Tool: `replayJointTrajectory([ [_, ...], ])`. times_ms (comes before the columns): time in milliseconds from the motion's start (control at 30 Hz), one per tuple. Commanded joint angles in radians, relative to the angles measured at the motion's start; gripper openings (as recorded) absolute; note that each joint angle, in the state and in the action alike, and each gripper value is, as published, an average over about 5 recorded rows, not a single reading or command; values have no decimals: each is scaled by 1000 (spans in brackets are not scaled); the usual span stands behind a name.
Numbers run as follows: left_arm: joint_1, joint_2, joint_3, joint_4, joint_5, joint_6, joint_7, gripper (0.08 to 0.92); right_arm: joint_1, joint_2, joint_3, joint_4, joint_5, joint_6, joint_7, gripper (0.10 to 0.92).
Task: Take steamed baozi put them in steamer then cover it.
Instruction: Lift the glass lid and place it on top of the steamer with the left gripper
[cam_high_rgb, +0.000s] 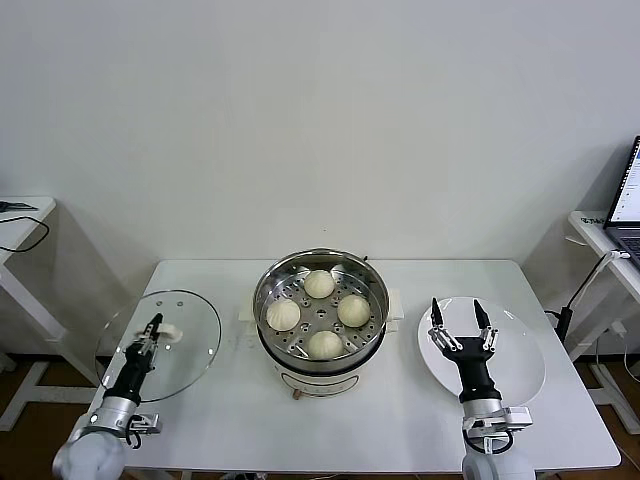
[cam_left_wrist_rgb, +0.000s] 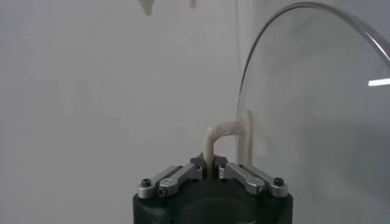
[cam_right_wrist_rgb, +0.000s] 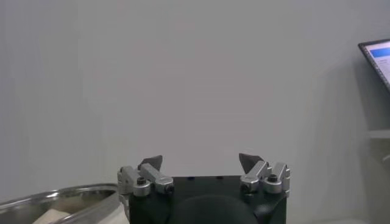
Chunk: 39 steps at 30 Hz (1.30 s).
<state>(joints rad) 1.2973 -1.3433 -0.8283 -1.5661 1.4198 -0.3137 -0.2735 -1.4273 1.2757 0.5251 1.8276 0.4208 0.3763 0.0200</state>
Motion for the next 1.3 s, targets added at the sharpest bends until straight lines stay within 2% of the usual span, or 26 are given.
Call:
replayJointTrajectory([
  [33, 161, 73, 27, -425, -293, 271, 197, 188, -4, -5, 6, 16, 1, -1, 0, 823],
  [167, 184, 108, 90, -549, -312, 369, 288, 188, -8, -5, 6, 18, 1, 1, -1, 823],
  [267, 175, 132, 149, -597, -296, 439, 334, 188, -11, -4, 7, 19, 1, 4, -1, 823],
  [500, 111, 209, 361, -657, -230, 629, 406, 188, -14, 0, 15, 24, 1, 8, -1, 823],
  [667, 22, 234, 521, -664, -134, 733, 438, 188, -14, 13, 21, 28, -2, 10, -1, 823],
  [1000, -184, 211, 823, -590, -24, 918, 519, 188, -14, 38, 33, 34, -12, 12, 0, 823],
  [1300, -269, 124, 955, -518, 8, 996, 549, 188, -3, 54, 30, 27, -19, 15, 1, 823],
])
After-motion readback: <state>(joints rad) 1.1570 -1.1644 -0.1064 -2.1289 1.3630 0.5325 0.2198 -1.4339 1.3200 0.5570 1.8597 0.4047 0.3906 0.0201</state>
